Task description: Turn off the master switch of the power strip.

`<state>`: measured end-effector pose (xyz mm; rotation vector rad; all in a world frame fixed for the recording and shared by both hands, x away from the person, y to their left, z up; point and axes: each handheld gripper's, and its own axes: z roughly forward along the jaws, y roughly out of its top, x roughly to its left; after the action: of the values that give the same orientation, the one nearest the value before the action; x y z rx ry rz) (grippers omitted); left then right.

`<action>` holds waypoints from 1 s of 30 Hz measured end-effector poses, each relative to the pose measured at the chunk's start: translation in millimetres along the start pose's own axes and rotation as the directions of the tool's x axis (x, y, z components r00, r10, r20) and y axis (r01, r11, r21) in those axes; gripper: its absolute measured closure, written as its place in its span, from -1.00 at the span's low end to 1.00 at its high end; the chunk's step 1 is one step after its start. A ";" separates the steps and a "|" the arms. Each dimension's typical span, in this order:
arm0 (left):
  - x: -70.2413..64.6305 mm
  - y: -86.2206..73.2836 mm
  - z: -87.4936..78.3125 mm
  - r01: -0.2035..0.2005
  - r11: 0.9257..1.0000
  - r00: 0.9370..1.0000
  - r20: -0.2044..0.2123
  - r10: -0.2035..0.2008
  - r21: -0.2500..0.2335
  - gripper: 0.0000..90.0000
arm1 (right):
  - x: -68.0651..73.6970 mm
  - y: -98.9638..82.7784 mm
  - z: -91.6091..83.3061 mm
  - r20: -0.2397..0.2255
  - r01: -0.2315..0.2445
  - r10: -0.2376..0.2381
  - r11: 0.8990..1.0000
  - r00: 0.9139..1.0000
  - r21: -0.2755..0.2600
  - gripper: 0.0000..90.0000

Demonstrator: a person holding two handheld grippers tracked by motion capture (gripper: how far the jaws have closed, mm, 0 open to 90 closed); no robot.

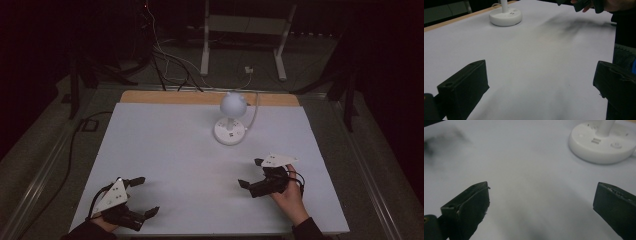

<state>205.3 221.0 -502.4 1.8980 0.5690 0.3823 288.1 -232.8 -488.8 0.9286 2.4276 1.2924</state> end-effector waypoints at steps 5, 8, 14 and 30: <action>0.1 -0.2 0.3 0.002 1.000 1.000 0.001 -0.002 0.005 -0.99 | -1.8 -13.3 -7.4 0.006 -0.003 0.003 1.000 1.000 0.016 -0.99; -0.1 -0.2 0.5 0.003 1.000 1.000 0.001 -0.003 0.004 -0.99 | -3.5 -21.5 -11.6 0.008 -0.001 0.000 1.000 1.000 0.029 -0.99; -0.4 -0.3 0.8 0.000 1.000 1.000 0.002 0.000 0.006 -0.99 | -6.8 -33.7 -21.3 0.002 0.022 -0.022 0.999 1.000 0.023 -0.99; -0.4 0.1 1.0 0.002 1.000 1.000 0.003 -0.002 0.004 -0.99 | -13.0 -59.0 -40.0 0.085 -0.033 0.026 0.996 0.996 0.078 -0.99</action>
<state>205.5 219.9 -502.7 1.9018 0.5705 0.3773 254.1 -291.4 -514.4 1.0218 2.4244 1.1501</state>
